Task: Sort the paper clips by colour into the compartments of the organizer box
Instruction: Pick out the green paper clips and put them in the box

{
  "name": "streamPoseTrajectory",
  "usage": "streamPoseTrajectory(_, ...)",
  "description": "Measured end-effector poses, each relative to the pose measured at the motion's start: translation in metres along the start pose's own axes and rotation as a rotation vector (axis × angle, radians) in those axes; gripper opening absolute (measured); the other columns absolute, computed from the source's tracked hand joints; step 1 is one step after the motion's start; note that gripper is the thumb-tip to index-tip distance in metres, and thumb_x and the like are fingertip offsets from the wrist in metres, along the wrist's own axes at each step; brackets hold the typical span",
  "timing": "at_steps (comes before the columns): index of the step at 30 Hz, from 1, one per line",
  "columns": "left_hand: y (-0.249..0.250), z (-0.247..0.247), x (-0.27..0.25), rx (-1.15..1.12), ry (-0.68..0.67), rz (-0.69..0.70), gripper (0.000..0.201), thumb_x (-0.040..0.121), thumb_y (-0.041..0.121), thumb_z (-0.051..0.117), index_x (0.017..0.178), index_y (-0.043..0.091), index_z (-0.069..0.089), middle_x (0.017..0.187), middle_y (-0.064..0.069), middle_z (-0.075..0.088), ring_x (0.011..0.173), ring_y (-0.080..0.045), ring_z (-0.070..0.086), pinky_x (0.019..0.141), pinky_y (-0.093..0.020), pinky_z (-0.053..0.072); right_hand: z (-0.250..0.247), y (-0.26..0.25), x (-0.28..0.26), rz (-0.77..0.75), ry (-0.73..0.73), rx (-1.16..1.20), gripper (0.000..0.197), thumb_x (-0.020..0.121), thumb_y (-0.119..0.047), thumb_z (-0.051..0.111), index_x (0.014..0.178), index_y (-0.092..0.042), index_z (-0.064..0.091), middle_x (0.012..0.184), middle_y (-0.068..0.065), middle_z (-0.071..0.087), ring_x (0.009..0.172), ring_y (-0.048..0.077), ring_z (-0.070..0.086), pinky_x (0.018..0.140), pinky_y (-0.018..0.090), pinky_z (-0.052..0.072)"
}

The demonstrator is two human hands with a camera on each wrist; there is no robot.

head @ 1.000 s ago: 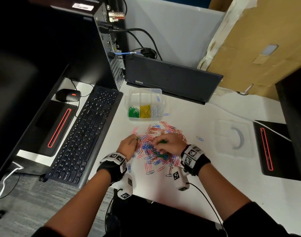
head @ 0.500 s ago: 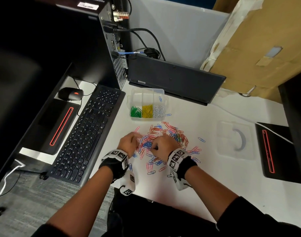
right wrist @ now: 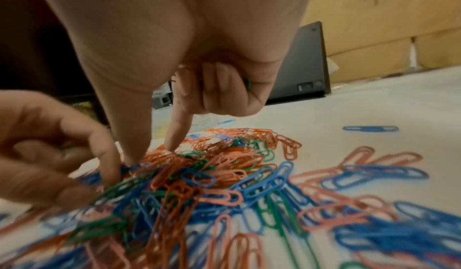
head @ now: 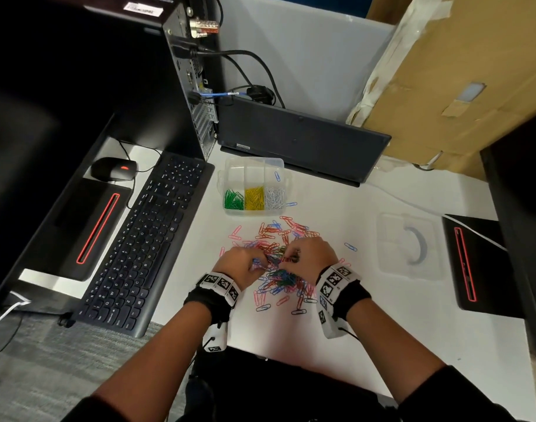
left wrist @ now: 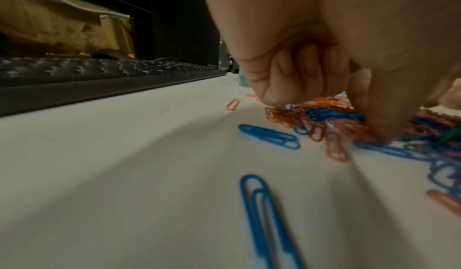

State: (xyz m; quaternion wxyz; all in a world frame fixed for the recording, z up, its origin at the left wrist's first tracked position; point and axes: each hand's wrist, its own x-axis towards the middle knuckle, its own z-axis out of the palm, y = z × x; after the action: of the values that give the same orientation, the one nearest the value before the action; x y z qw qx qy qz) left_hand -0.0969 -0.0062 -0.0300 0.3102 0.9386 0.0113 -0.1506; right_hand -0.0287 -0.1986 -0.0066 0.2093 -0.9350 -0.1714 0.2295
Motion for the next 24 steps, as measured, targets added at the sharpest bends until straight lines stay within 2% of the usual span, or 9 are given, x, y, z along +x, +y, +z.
streamPoseTrajectory(3, 0.003, 0.000, 0.000, 0.038, 0.022, 0.015, 0.010, 0.084, 0.033, 0.070, 0.092, 0.027, 0.073, 0.075, 0.003, 0.066, 0.072, -0.016, 0.060, 0.069, -0.026, 0.049, 0.007, -0.004, -0.002, -0.076, -0.065, -0.075, 0.025, 0.070, -0.043, 0.084, 0.088, -0.030, 0.072, 0.086, -0.013, 0.068, 0.079, 0.009, 0.061, 0.070, 0.023, 0.046)
streamPoseTrajectory(5, 0.000, -0.003, 0.000, 0.015, 0.033, -0.006, 0.011, 0.084, 0.034, 0.070, 0.091, 0.026, 0.074, 0.076, 0.001, 0.067, 0.070, -0.016, 0.058, 0.066, -0.024, 0.045, 0.009, -0.008, -0.002, -0.133, -0.075, -0.110, 0.019, 0.075, -0.037, 0.080, 0.089, -0.029, 0.071, 0.088, -0.010, 0.067, 0.083, 0.012, 0.062, 0.074, 0.025, 0.049)
streamPoseTrajectory(9, -0.010, -0.004, 0.000, -0.116, 0.051, -0.078, 0.006, 0.083, 0.029, 0.073, 0.079, 0.025, 0.074, 0.056, 0.012, 0.052, 0.054, -0.005, 0.044, 0.058, -0.019, 0.036, 0.008, -0.013, -0.001, -0.274, -0.106, -0.167, 0.014, 0.086, -0.026, 0.068, 0.099, -0.026, 0.072, 0.100, -0.006, 0.065, 0.093, 0.015, 0.059, 0.076, 0.023, 0.041)
streamPoseTrajectory(11, -0.014, -0.001, 0.000, -0.237, 0.078, -0.117, 0.006, 0.083, 0.024, 0.074, 0.077, 0.024, 0.075, 0.050, 0.012, 0.050, 0.051, -0.005, 0.040, 0.056, -0.019, 0.037, 0.008, -0.015, -0.002, -0.315, -0.128, -0.197, 0.016, 0.090, -0.026, 0.065, 0.102, -0.023, 0.074, 0.101, -0.004, 0.065, 0.094, 0.015, 0.059, 0.074, 0.024, 0.039)
streamPoseTrajectory(15, -0.017, 0.001, -0.002, -0.378, 0.034, -0.190, 0.008, 0.084, 0.025, 0.073, 0.087, 0.019, 0.077, 0.075, -0.008, 0.070, 0.064, -0.014, 0.053, 0.068, -0.026, 0.050, 0.011, -0.011, -0.001, -0.300, -0.135, -0.169, 0.012, 0.089, -0.026, 0.066, 0.094, -0.021, 0.076, 0.095, -0.005, 0.068, 0.087, 0.013, 0.061, 0.078, 0.029, 0.051)
streamPoseTrajectory(17, -0.015, 0.001, -0.001, -0.402, 0.017, -0.215, 0.006, 0.087, 0.023, 0.069, 0.084, 0.021, 0.073, 0.074, -0.008, 0.066, 0.065, -0.015, 0.052, 0.067, -0.027, 0.048, 0.013, -0.005, -0.001, -0.266, -0.133, -0.058, 0.005, 0.086, -0.023, 0.069, 0.085, -0.021, 0.075, 0.086, -0.009, 0.068, 0.079, 0.008, 0.061, 0.078, 0.032, 0.055)
streamPoseTrajectory(20, -0.008, -0.001, -0.001, -0.470, 0.014, -0.275, 0.024, 0.097, 0.020, 0.050, 0.074, 0.024, 0.056, 0.073, -0.002, 0.056, 0.069, -0.019, 0.047, 0.065, -0.029, 0.038, 0.013, 0.004, -0.003, -0.162, -0.100, 0.299, 0.005, 0.083, -0.019, 0.076, 0.079, -0.019, 0.073, 0.068, -0.013, 0.062, 0.060, -0.002, 0.054, 0.064, 0.019, 0.050)
streamPoseTrajectory(22, -0.002, -0.003, -0.001, -0.482, 0.043, -0.293, 0.032, 0.100, 0.021, 0.039, 0.069, 0.022, 0.047, 0.072, -0.001, 0.052, 0.072, -0.021, 0.046, 0.065, -0.030, 0.033, 0.006, 0.008, -0.006, -0.065, -0.143, 0.491, 0.003, 0.085, -0.022, 0.074, 0.083, -0.020, 0.074, 0.071, -0.012, 0.065, 0.059, -0.004, 0.055, 0.061, 0.012, 0.045)
streamPoseTrajectory(24, 0.002, -0.004, 0.000, -0.470, 0.059, -0.281, 0.034, 0.102, 0.024, 0.037, 0.072, 0.015, 0.052, 0.074, -0.002, 0.055, 0.075, -0.022, 0.048, 0.069, -0.030, 0.036, -0.001, 0.010, -0.008, 0.031, -0.250, 0.728, 0.005, 0.090, -0.020, 0.070, 0.089, -0.017, 0.073, 0.074, -0.007, 0.068, 0.061, 0.001, 0.059, 0.060, 0.014, 0.047)
